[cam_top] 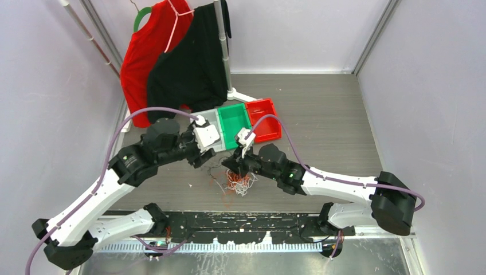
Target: Untangle the cables
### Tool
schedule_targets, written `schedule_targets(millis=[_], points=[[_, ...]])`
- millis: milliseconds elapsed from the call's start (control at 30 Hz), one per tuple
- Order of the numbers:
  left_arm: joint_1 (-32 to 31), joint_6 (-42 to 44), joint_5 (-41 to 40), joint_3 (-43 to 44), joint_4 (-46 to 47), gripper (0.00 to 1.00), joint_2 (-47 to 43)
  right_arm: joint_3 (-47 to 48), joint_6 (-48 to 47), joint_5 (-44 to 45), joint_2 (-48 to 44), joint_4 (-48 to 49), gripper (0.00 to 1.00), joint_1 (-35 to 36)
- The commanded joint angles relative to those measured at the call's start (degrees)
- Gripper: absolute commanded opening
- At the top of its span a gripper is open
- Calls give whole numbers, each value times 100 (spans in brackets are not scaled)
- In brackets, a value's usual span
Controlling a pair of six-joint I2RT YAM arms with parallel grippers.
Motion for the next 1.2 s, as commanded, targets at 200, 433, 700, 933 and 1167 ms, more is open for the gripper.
schedule_targets(millis=[200,433,700,933,1167], points=[[-6,-402,1747,208,-645,70,315,491,190,-506,-251,173,1,-3],[-11,-305,1855,161,-696,67,468,564,469,-1033,-220,391,1,18],[-13,-292,1789,51,-530,66,493,709,428,-1350,-222,255,1,102],[-8,338,1863,75,-936,19,535,689,384,-1367,-307,163,1,117],[-14,688,1897,560,-1253,0,604,449,322,-1083,-469,27,17,121]])
